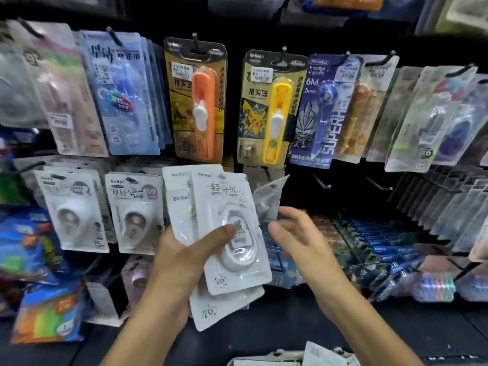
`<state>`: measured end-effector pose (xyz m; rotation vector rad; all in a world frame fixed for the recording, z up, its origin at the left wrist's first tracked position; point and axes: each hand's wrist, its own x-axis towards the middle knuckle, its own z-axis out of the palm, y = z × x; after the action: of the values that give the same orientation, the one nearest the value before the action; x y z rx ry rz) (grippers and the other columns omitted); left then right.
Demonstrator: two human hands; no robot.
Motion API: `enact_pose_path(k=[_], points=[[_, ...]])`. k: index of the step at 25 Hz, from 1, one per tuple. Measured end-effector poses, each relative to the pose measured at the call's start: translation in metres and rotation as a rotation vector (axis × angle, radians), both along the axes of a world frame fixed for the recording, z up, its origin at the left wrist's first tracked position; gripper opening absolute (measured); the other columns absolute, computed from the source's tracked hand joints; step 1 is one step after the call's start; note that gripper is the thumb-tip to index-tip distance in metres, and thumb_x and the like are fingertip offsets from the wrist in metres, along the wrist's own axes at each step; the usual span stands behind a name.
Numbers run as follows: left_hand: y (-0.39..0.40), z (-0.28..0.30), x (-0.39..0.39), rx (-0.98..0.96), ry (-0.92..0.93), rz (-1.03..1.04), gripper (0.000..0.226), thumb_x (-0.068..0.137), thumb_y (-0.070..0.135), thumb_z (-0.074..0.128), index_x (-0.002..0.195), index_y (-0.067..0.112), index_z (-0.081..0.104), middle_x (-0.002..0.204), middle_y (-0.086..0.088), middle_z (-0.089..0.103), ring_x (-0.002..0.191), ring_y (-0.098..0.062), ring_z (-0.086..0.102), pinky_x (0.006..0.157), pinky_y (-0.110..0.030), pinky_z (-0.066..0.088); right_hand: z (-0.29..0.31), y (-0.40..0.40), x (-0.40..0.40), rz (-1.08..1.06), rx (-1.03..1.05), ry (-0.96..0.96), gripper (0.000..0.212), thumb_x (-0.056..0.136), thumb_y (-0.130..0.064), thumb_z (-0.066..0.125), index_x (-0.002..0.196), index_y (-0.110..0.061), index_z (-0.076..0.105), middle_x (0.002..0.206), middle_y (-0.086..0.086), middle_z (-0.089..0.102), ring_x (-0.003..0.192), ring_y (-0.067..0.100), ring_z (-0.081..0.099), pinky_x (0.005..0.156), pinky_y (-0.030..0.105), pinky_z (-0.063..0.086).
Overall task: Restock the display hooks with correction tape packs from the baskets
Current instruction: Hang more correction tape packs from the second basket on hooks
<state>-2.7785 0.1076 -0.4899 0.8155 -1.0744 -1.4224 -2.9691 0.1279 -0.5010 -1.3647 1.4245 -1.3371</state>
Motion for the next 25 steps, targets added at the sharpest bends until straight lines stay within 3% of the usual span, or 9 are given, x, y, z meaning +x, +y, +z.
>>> enact_pose_path(k=[3,7,10,12,16,19,22,24,25], points=[[0.002,-0.003,-0.002,0.079,0.001,-0.059,0.037,0.073,0.013,0.079,0.110,0.016,0.077,0.109,-0.014,0.078,0.097,-0.035,0.076,0.083,-0.052,0.062,-0.010,0.013,0.011,0.176,-0.020,-0.313,0.058,0.076,-0.030,0.087,0.122,-0.047,0.057,0.105,0.005,0.077,0.093,0.024,0.076,0.070,0.031,0.059],[-0.003,-0.005,0.014,0.142,-0.025,-0.002,0.047,0.070,0.032,0.078,0.116,0.027,0.074,0.111,-0.001,0.078,0.100,-0.026,0.076,0.091,-0.051,0.057,-0.011,0.017,0.003,-0.182,-0.133,-0.282,0.030,0.085,-0.025,0.080,0.105,-0.044,0.067,0.118,-0.001,0.070,0.083,0.016,0.071,0.052,0.031,0.054],[-0.002,-0.001,0.016,0.080,-0.033,0.059,0.036,0.069,0.034,0.078,0.105,0.035,0.078,0.108,0.005,0.079,0.097,-0.020,0.077,0.091,-0.047,0.054,-0.017,0.025,-0.012,-0.211,-0.128,-0.165,0.023,0.091,-0.031,0.072,0.109,-0.045,0.067,0.122,-0.009,0.069,0.098,0.012,0.066,0.073,0.034,0.052],[-0.001,0.000,0.010,0.046,-0.044,0.083,0.027,0.070,0.031,0.079,0.096,0.038,0.080,0.104,0.006,0.080,0.094,-0.016,0.077,0.090,-0.043,0.054,-0.018,0.027,-0.013,-0.200,-0.115,-0.150,0.026,0.090,-0.034,0.073,0.112,-0.047,0.067,0.122,-0.012,0.069,0.098,0.007,0.061,0.077,0.030,0.048],[-0.002,-0.002,0.004,0.043,-0.019,0.119,0.041,0.064,0.034,0.083,0.104,0.028,0.078,0.106,0.003,0.080,0.099,-0.019,0.076,0.096,-0.047,0.052,-0.020,0.028,-0.006,-0.258,-0.124,-0.161,0.028,0.088,-0.032,0.075,0.110,-0.048,0.069,0.119,-0.020,0.070,0.121,0.010,0.060,0.103,0.037,0.047],[-0.002,0.000,0.004,0.041,0.000,0.134,0.036,0.062,0.033,0.083,0.098,0.031,0.080,0.104,0.002,0.080,0.097,-0.020,0.077,0.095,-0.046,0.053,-0.021,0.030,-0.001,-0.325,-0.114,-0.171,0.029,0.087,-0.031,0.076,0.106,-0.053,0.071,0.115,-0.020,0.072,0.110,0.007,0.064,0.094,0.032,0.050],[-0.001,-0.001,0.003,0.050,0.006,0.141,0.031,0.066,0.028,0.080,0.097,0.028,0.081,0.103,0.000,0.080,0.094,-0.021,0.077,0.091,-0.044,0.055,-0.018,0.020,0.000,-0.234,0.004,-0.240,0.047,0.093,-0.019,0.071,0.126,-0.052,0.061,0.099,-0.028,0.073,0.071,0.004,0.067,0.068,0.027,0.054],[-0.001,-0.002,0.002,0.064,0.042,0.148,0.035,0.067,0.026,0.081,0.101,0.021,0.079,0.105,-0.002,0.080,0.096,-0.024,0.077,0.090,-0.045,0.056,-0.015,0.017,0.007,-0.125,0.029,-0.192,0.069,0.091,-0.036,0.073,0.144,-0.056,0.034,0.107,-0.052,0.057,0.092,-0.010,0.065,0.078,0.022,0.052],[-0.001,-0.003,0.000,0.072,0.053,0.155,0.037,0.066,0.025,0.081,0.103,0.019,0.078,0.104,-0.003,0.080,0.095,-0.025,0.077,0.086,-0.044,0.058,-0.015,0.017,0.010,-0.063,0.013,-0.150,0.079,0.084,-0.052,0.075,0.144,-0.062,0.025,0.120,-0.051,0.051,0.105,-0.012,0.061,0.083,0.019,0.050]])
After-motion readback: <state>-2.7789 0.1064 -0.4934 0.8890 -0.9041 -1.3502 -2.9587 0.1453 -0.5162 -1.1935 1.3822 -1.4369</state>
